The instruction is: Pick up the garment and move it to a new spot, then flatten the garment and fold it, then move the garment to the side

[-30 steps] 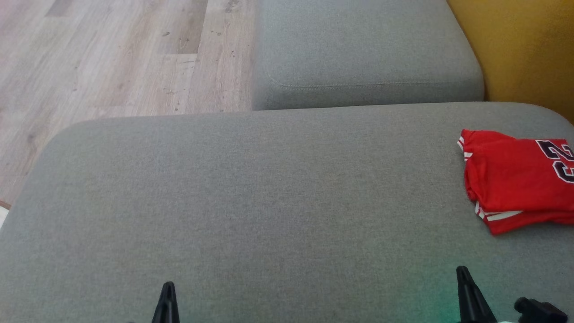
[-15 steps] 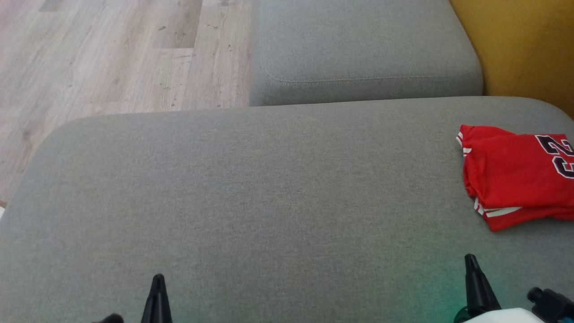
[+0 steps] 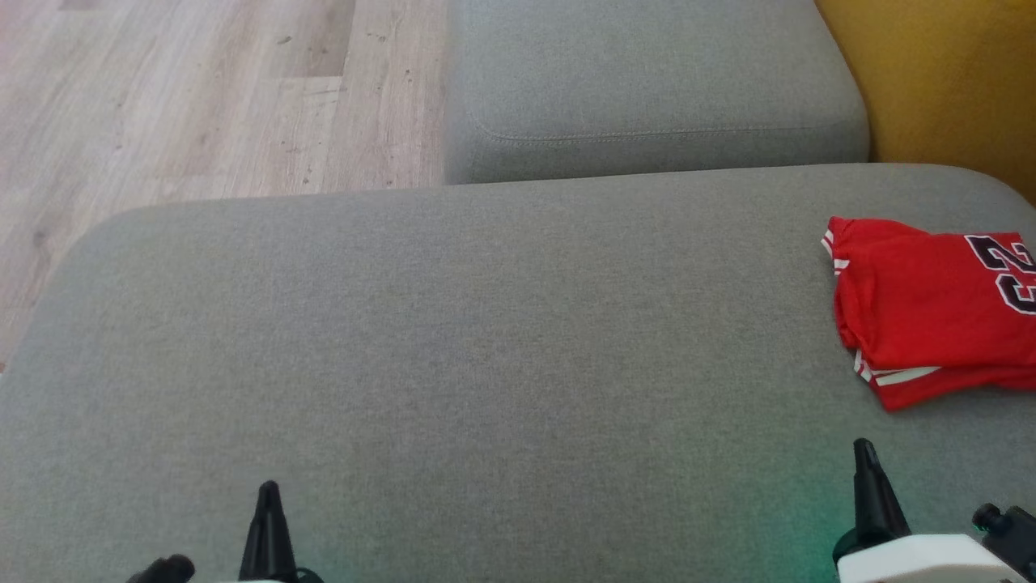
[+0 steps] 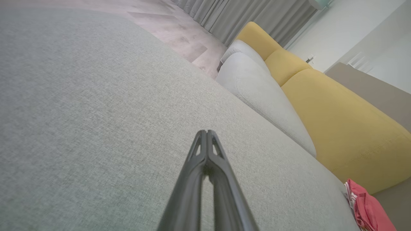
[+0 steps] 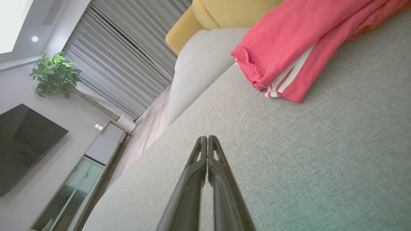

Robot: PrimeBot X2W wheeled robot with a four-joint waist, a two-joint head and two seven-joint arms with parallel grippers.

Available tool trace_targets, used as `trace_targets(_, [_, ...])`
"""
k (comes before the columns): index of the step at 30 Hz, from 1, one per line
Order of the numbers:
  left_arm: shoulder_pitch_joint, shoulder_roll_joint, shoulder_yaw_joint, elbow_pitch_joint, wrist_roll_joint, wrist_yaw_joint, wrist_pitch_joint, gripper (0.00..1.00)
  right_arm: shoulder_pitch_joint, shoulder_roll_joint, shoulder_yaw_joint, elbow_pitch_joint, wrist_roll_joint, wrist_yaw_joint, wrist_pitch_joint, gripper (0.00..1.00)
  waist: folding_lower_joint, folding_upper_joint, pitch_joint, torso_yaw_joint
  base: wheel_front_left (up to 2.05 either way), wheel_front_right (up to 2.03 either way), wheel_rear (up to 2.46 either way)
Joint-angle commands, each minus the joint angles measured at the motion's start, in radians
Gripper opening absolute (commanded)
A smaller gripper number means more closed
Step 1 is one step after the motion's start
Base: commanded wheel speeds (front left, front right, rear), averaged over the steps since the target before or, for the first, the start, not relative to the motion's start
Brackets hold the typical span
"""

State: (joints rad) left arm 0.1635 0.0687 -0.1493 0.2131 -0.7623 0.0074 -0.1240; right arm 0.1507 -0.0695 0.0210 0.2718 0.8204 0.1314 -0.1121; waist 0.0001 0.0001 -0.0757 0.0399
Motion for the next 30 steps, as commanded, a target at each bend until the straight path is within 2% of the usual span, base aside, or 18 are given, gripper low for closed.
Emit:
trace_targets(1, [-0.058,0.013,0.032,-0.026,-0.031,-0.011,0.004,0.0,-0.052,-0.006,-0.001,-0.03,0.03,0.0,0.008,0.0,-0.0001,-0.0001,0.002,-0.001,0.0,0.0,0.0])
trace_targets(30, [-0.145,0.014,0.107,-0.003,-0.385,-0.064,0.084,0.0,-0.136,-0.002,-0.047,-0.029,0.352,-0.001,0.09,0.0,-0.0001,-0.0001,0.034,-0.017,0.0,0.0,0.0])
